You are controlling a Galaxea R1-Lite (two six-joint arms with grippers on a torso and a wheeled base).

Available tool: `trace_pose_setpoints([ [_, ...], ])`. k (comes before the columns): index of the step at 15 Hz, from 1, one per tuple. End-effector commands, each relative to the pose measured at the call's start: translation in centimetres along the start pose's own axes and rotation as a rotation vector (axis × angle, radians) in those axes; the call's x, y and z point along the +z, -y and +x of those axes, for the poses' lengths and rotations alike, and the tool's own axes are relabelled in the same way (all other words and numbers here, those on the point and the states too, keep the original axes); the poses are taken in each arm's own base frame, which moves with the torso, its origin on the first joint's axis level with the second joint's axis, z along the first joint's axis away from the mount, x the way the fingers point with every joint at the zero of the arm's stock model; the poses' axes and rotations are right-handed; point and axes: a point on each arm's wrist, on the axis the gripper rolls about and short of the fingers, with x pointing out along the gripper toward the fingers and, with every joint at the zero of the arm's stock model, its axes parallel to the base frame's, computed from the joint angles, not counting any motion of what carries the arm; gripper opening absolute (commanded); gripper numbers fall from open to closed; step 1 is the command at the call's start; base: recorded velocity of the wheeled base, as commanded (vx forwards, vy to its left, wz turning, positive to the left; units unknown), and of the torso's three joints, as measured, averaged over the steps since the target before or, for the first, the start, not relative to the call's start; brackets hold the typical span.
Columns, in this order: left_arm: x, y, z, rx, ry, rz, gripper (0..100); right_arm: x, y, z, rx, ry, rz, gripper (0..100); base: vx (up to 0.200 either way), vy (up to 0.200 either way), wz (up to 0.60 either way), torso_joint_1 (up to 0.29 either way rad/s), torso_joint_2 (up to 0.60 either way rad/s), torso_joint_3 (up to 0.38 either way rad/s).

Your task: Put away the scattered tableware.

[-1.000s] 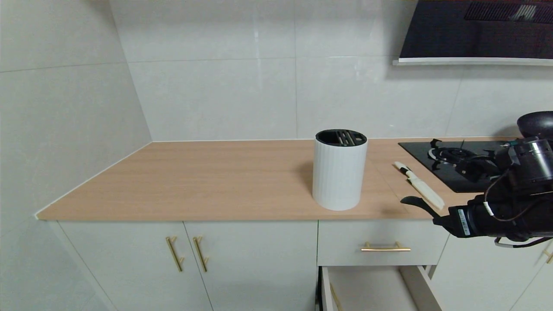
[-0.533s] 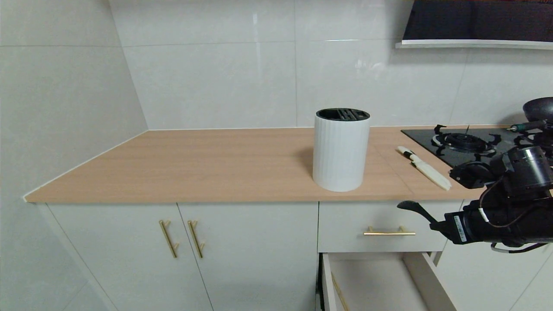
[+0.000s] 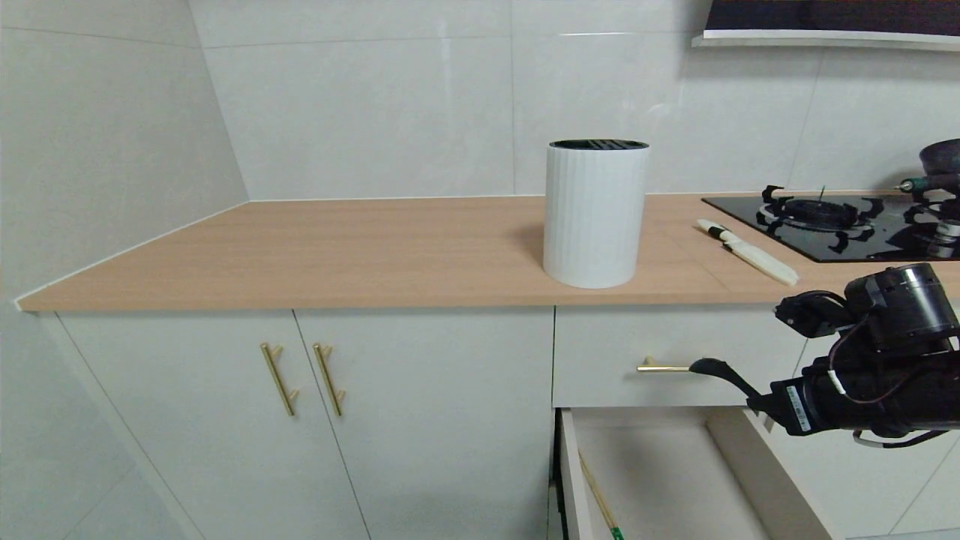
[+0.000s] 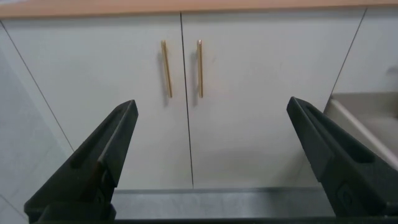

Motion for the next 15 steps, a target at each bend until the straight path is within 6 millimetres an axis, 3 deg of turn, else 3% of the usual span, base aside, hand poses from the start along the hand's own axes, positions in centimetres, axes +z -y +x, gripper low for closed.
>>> trace_pose_setpoints([
  [1, 0.0, 0.0, 0.0, 0.000, 0.000, 0.000, 100, -0.4, 0.0, 0.3, 0.002, -0.020, -0.012, 0, 0.000, 0.000, 0.00, -0.173, 0.47, 0.295],
  [8, 0.0, 0.0, 0.0, 0.000, 0.000, 0.000, 100, -0.7, 0.0, 1.0, 0.004, -0.012, -0.028, 0, 0.000, 0.000, 0.00, -0.136, 0.44, 0.299],
  [12, 0.0, 0.0, 0.0, 0.000, 0.000, 0.000, 100, -0.9, 0.1, 2.5, 0.006, -0.044, -0.027, 0, 0.000, 0.000, 0.00, -0.026, 0.10, 0.054],
  [15, 0.0, 0.0, 0.0, 0.000, 0.000, 0.000, 100, -0.8, -1.2, 4.7, 0.008, -0.081, -0.023, 0, 0.000, 0.000, 0.00, 0.000, 0.00, 0.000],
])
